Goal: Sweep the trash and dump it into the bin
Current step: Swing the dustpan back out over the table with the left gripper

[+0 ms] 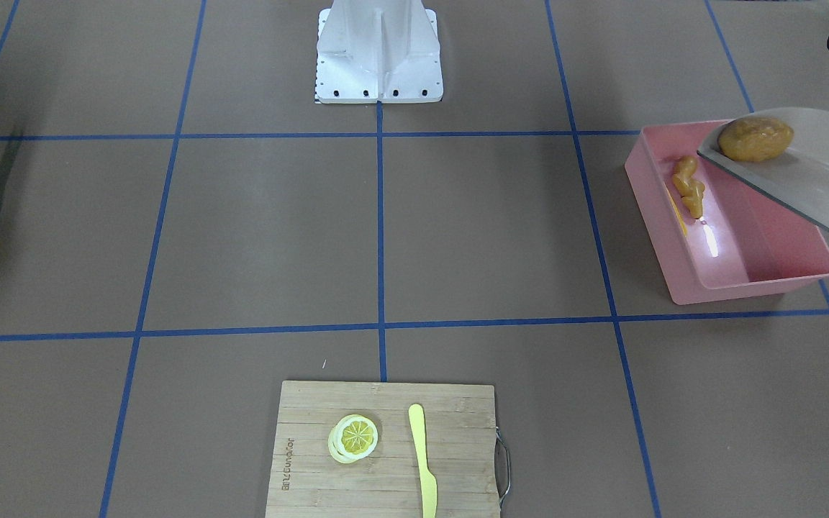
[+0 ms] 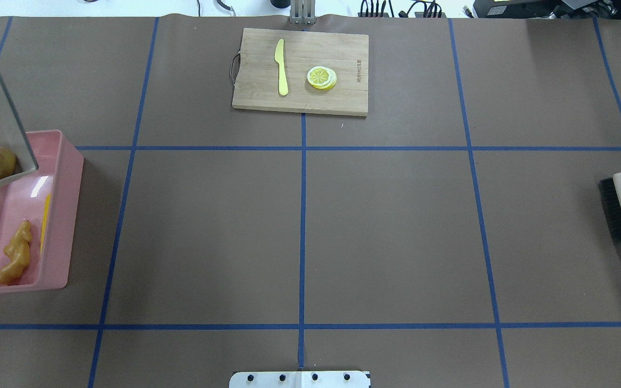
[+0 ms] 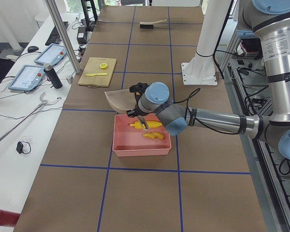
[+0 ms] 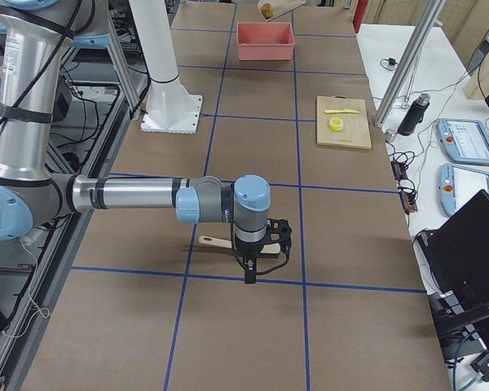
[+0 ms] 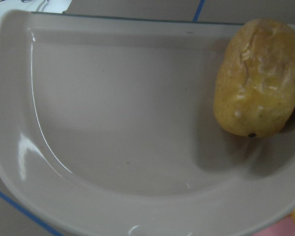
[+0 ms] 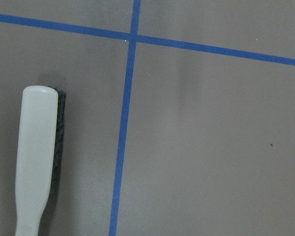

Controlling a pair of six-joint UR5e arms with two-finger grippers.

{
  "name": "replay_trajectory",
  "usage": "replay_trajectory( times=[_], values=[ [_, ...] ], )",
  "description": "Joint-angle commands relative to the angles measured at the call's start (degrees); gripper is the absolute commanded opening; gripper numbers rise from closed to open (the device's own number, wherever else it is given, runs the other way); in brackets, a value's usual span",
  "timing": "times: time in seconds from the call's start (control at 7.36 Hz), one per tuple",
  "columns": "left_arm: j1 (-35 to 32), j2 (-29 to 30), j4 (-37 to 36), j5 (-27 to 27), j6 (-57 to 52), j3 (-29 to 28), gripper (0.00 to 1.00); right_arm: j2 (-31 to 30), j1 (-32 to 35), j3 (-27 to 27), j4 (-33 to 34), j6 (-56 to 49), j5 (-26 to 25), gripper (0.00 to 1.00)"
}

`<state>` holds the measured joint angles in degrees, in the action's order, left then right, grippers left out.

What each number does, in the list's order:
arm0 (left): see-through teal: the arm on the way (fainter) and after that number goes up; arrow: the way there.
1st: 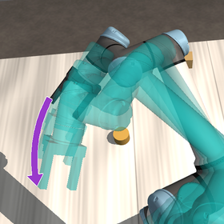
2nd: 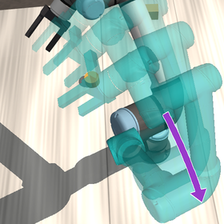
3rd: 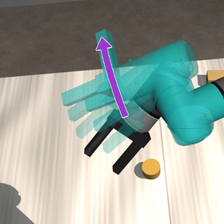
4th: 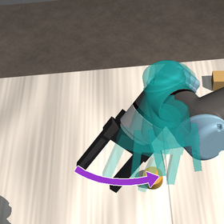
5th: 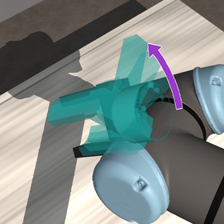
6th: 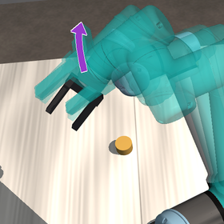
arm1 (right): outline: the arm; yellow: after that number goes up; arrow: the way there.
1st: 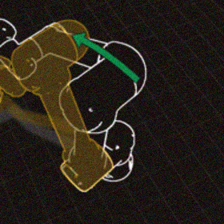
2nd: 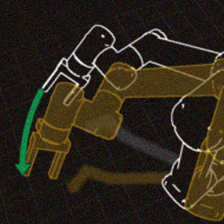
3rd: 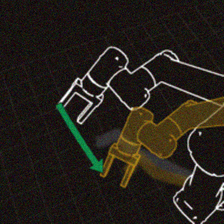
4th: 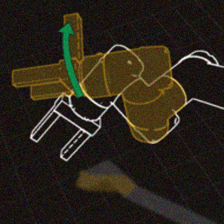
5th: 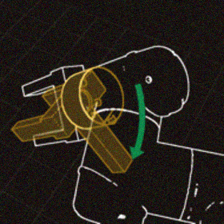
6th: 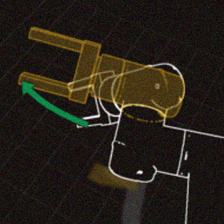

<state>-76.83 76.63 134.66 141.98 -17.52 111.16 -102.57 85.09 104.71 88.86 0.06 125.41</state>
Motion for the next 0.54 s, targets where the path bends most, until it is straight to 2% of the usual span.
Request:
replay_trajectory(
  times=[0.0, 0.27, 0.41],
  values=[
    [9.2, 7.6, -1.0, 0.1, 6.0, -1.0, 0.00, -0.1, -0.8, -0.2, 0.1, 0.1, 0.8, 1.00],
    [19.8, 16.9, -6.0, -8.3, 6.0, -2.0, 0.00, 0.0, -0.9, 0.1, -0.1, 0.4, 3.9, 1.00],
    [25.0, 22.8, -8.7, -12.2, 5.7, -4.4, 0.00, -0.3, -0.8, 0.0, -0.1, 0.5, 4.0, 1.00]
  ],
)
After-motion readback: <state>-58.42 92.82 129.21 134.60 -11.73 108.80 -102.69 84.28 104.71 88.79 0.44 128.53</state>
